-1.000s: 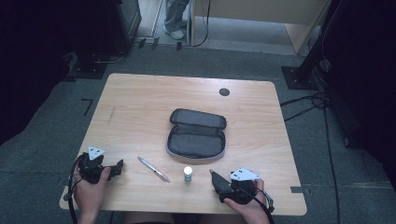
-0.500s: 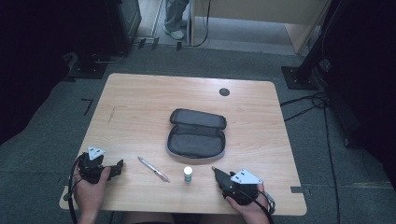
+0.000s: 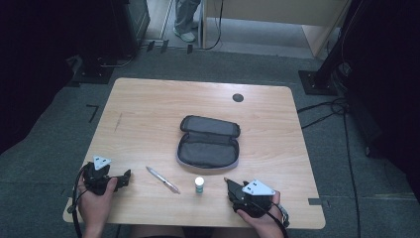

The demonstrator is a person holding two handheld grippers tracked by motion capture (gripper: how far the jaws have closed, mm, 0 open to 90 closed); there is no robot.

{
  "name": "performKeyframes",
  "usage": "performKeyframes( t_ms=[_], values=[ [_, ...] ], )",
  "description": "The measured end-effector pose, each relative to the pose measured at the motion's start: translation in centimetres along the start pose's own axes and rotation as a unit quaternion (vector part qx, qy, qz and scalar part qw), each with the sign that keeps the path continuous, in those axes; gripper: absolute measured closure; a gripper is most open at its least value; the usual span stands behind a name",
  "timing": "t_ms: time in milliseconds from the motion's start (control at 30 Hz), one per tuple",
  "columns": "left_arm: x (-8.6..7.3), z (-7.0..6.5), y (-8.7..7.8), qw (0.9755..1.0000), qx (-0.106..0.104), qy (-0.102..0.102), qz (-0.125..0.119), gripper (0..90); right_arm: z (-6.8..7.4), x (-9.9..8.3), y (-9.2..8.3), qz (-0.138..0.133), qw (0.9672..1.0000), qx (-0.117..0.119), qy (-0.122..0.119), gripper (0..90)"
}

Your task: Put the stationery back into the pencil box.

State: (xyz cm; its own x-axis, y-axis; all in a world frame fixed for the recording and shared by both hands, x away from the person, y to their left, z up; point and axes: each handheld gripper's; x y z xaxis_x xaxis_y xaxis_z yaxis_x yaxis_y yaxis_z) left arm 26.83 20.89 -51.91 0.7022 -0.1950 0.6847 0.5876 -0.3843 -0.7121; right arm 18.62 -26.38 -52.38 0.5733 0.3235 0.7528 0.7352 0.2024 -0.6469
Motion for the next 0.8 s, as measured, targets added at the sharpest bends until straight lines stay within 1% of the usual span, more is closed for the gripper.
performKeyframes(
  t_ms=[167, 200, 300, 367, 433, 500, 700, 800],
  values=[
    [0.0, 0.0, 0.0, 1.0, 0.0, 0.0, 0.0, 0.0, 0.0, 0.0, 0.0, -0.001, 1.0, 0.001, 0.001, 34.1],
    [0.0, 0.0, 0.0, 1.0, 0.0, 0.0, 0.0, 0.0, 0.0, 0.0, -0.1, -0.003, 1.0, 0.003, -0.002, 34.7],
    [0.0, 0.0, 0.0, 1.0, 0.0, 0.0, 0.0, 0.0, 0.0, -0.1, -0.1, -0.003, 1.0, 0.003, -0.002, 35.3],
    [0.0, 0.0, 0.0, 1.0, 0.0, 0.0, 0.0, 0.0, 0.0, -0.1, -0.1, -0.003, 1.0, 0.002, -0.001, 34.3],
    [0.0, 0.0, 0.0, 1.0, 0.0, 0.0, 0.0, 0.0, 0.1, -0.1, -0.2, -0.001, 1.0, -0.002, 0.001, 30.9],
    [0.0, 0.0, 0.0, 1.0, 0.0, 0.0, 0.0, 0.0, 0.2, -0.3, -0.4, 0.0, 1.0, -0.004, 0.005, 30.8],
    [0.0, 0.0, 0.0, 1.0, 0.0, 0.0, 0.0, 0.0, -0.3, -1.1, -0.8, -0.014, 0.9998, 0.005, 0.012, 30.4],
    [0.0, 0.0, 0.0, 1.0, 0.0, 0.0, 0.0, 0.0, -0.1, -1.0, -0.8, -0.012, 0.9999, 0.003, 0.001, 27.9]
  ],
)
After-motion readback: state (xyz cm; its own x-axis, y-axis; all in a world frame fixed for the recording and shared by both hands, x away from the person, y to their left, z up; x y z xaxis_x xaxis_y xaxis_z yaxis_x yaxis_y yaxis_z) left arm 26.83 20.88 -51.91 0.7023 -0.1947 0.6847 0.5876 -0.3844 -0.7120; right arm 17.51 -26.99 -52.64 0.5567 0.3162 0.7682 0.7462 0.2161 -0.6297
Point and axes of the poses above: each handheld gripper's, and its own axes: y roughly forward along the jaws, x roughly out of its top, z roughly to its left, and after that the axes turned 13 degrees about -x, right-handed
